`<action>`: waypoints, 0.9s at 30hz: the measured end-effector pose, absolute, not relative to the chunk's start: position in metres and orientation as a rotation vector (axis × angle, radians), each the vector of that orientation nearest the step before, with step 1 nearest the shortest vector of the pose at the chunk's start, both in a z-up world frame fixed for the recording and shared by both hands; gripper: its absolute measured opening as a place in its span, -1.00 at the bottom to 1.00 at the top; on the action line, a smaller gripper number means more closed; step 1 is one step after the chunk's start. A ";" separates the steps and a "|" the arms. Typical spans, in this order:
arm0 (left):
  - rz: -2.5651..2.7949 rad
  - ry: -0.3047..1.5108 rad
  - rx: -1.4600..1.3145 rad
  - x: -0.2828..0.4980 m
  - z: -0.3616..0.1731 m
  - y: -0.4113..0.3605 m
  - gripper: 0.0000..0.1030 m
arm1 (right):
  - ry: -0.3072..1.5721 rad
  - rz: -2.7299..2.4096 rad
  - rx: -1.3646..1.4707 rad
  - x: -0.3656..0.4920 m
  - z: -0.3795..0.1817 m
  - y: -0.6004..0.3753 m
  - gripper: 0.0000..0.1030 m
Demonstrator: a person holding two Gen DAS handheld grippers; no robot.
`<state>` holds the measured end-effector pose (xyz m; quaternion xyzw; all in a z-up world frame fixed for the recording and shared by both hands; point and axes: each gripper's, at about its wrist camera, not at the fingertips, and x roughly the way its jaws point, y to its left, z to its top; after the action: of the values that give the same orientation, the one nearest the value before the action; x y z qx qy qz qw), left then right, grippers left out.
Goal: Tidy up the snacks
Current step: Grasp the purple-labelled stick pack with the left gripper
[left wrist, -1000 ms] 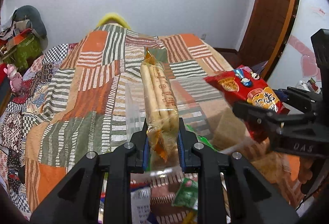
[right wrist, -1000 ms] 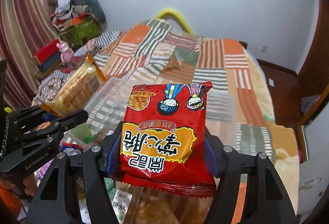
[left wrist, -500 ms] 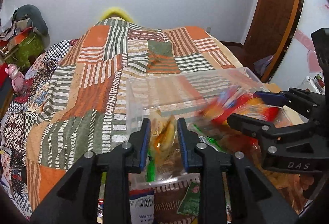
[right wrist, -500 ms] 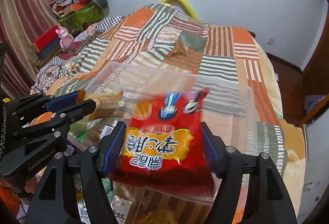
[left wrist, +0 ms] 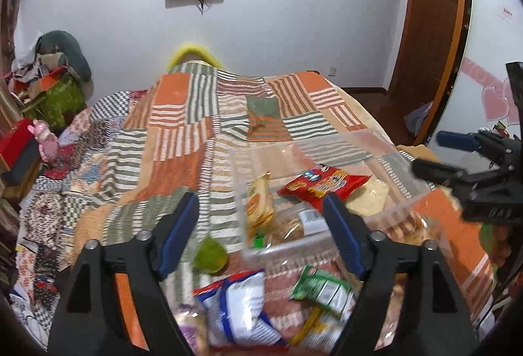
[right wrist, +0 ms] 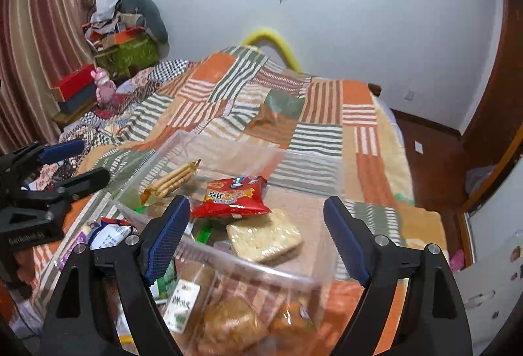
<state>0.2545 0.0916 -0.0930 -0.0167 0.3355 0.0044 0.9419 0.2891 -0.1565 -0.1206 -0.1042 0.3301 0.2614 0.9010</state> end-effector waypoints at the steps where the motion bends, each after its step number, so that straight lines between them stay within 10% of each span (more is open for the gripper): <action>1: 0.019 0.680 -0.031 0.249 -0.092 0.095 0.66 | 0.677 0.536 -0.211 0.285 -0.119 -0.161 0.60; 22: 0.172 0.937 -0.189 0.168 -0.197 0.174 0.78 | 0.876 0.471 -0.108 0.243 -0.184 -0.234 0.64; 27: 0.166 0.981 -0.231 0.163 -0.224 0.175 0.53 | 0.916 0.478 -0.110 0.235 -0.205 -0.231 0.70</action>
<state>0.1630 0.1754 -0.2237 -0.1107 0.4696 0.0793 0.8723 0.2353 -0.2310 -0.2053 -0.0525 0.4378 0.2284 0.8680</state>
